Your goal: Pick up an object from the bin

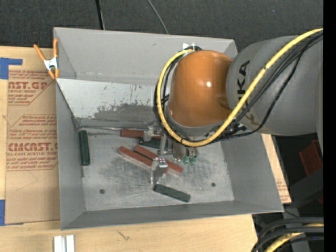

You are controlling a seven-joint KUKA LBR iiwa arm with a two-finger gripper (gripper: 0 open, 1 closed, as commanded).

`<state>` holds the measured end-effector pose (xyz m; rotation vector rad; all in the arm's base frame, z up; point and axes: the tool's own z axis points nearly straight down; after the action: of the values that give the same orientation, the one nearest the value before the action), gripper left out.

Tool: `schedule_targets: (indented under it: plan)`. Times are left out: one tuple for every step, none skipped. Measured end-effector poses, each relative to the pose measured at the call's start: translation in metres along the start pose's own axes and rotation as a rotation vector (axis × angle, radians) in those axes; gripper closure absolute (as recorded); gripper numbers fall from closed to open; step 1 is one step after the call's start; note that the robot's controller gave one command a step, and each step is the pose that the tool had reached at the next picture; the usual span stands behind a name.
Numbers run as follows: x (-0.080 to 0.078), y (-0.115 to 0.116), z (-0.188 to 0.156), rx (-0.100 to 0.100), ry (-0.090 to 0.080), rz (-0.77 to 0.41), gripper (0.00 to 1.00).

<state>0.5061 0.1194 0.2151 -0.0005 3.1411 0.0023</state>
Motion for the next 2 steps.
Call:
schedule_targets:
  plan:
    - [0.000,0.000,0.000,0.000,0.000,0.000,0.00]
    - [-0.021,-0.014,0.022,-0.002,-0.008,-0.105,0.00]
